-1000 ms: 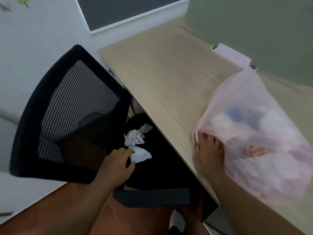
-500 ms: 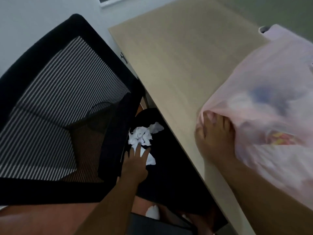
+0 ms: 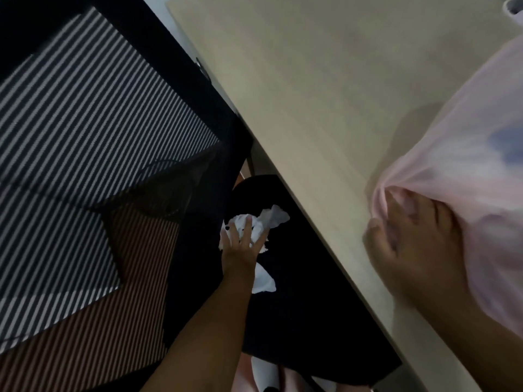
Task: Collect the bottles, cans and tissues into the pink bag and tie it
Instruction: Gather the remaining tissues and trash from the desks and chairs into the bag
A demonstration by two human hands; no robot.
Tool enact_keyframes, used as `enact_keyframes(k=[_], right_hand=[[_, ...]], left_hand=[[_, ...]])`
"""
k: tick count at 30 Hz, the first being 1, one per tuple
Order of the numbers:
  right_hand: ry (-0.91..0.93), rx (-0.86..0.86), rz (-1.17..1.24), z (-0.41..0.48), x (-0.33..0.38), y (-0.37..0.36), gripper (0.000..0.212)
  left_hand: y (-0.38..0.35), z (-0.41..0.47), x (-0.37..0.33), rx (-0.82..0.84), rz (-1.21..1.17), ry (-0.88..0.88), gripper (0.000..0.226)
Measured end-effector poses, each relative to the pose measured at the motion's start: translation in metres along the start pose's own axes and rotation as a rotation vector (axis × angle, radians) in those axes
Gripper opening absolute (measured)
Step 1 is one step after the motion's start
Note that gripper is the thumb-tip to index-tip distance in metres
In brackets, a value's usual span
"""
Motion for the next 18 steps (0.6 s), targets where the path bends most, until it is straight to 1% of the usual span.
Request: enact_keyframes(k=[2, 3, 4, 6, 9, 10, 11, 12, 13, 14, 15, 16, 17, 18], right_hand=[[-0.009, -0.027, 0.017, 0.001, 0.001, 0.0, 0.055], [-0.009, -0.041, 0.021, 0.002, 0.002, -0.001, 0.055], [-0.009, -0.05, 0.023, 0.002, 0.002, -0.001, 0.054], [-0.013, -0.045, 0.026, 0.002, 0.002, -0.002, 0.054], [-0.036, -0.033, 0.044, 0.002, 0.001, -0.002, 0.054], [-0.039, -0.029, 0.047, 0.002, 0.001, -0.002, 0.054], [-0.041, -0.026, 0.048, 0.002, 0.001, -0.002, 0.054], [-0.042, -0.027, 0.047, 0.002, 0.001, -0.002, 0.054], [-0.043, -0.028, 0.046, 0.002, 0.0, -0.002, 0.054], [-0.044, -0.029, 0.048, 0.002, 0.0, -0.002, 0.054], [-0.047, -0.029, 0.052, 0.001, 0.0, -0.002, 0.054], [-0.05, -0.032, 0.057, 0.001, 0.001, -0.002, 0.054], [-0.054, -0.034, 0.061, 0.001, 0.001, -0.001, 0.054], [-0.06, -0.031, 0.063, 0.001, 0.001, -0.002, 0.054]], left_hand=[[-0.002, 0.012, -0.003, -0.061, 0.025, 0.005, 0.109], [-0.001, 0.016, -0.006, -0.036, 0.039, -0.013, 0.118], [-0.001, 0.021, -0.007, 0.027, 0.039, -0.019, 0.124], [-0.002, 0.028, -0.008, 0.11, 0.006, -0.012, 0.127], [0.001, 0.034, -0.009, 0.183, -0.037, -0.01, 0.122], [0.0, 0.036, -0.01, 0.231, -0.042, -0.011, 0.12], [0.003, 0.038, -0.01, 0.229, -0.057, -0.015, 0.118], [0.009, 0.043, -0.011, 0.124, -0.078, -0.04, 0.112], [0.016, 0.046, -0.013, -0.028, -0.096, -0.065, 0.101], [0.018, 0.049, -0.012, -0.102, -0.112, -0.082, 0.087], [0.016, 0.05, -0.013, -0.085, -0.134, -0.119, 0.075], [0.007, 0.05, -0.014, -0.024, -0.164, -0.143, 0.067], [-0.002, 0.047, -0.015, 0.07, -0.156, -0.162, 0.063], [-0.008, 0.042, -0.016, 0.107, -0.164, -0.174, 0.058]])
Point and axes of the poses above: each hand's wrist, its own z-axis towards the middle knuckle, its own y-axis out of the back of the hand, x = y × z, the point moved 3 cm from there along z, towards the middle knuckle, and after that the axes turned 8 degrees about -x, right-handed, at the moved point
